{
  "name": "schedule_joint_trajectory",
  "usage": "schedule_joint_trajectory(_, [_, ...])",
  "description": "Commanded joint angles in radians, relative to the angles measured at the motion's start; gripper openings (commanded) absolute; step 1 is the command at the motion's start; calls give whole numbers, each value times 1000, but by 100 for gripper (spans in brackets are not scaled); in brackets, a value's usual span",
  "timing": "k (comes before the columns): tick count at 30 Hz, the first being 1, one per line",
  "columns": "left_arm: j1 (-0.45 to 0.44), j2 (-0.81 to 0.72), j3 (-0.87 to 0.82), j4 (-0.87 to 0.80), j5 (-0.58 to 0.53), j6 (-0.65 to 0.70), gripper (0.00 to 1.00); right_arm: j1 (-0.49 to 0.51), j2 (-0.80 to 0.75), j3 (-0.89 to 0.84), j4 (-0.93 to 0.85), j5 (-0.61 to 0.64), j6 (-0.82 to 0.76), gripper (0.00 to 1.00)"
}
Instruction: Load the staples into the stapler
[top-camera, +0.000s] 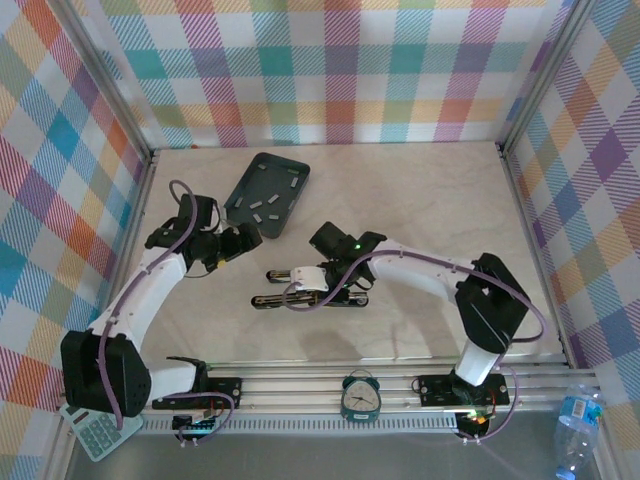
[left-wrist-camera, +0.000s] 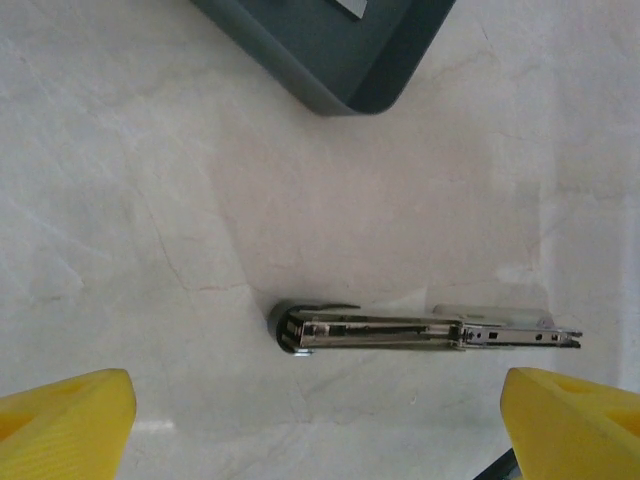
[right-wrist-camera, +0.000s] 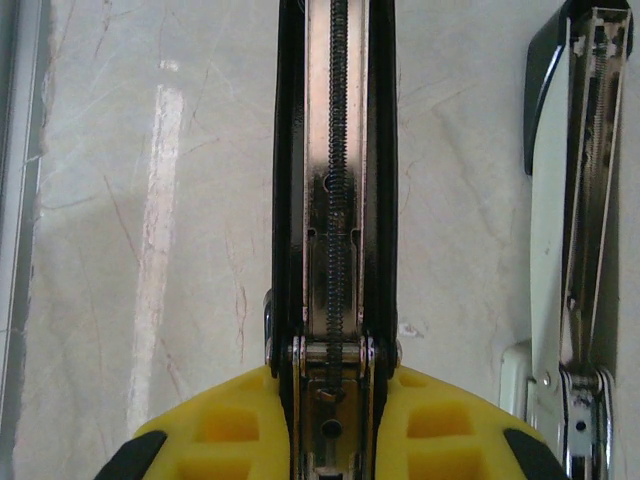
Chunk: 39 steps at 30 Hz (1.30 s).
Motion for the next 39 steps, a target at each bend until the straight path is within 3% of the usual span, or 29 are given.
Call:
schedule_joint_trajectory(1, [11, 30, 19, 25, -12, 24, 93, 17, 33, 41, 7, 8, 19, 2])
schedule_joint_trajectory(19, [10, 158, 82, 61, 8, 59, 92, 17, 151, 67, -11, 80, 57, 13])
schedule_joint_trajectory(25, [6, 223, 163, 57, 8, 96, 92, 12, 127, 64, 0, 82, 89, 39])
schedule_joint_trajectory(28, [-2, 275, 232, 66, 17, 139, 91, 1, 69, 33, 25, 34, 109, 46])
schedule_joint_trajectory(32, [-27, 375, 360, 60, 8, 184, 90, -48, -31, -25, 82, -34, 206, 49])
schedule_joint_trajectory(39, [-90, 679, 712, -28, 24, 266, 88, -218, -218, -186, 303, -164, 545, 53])
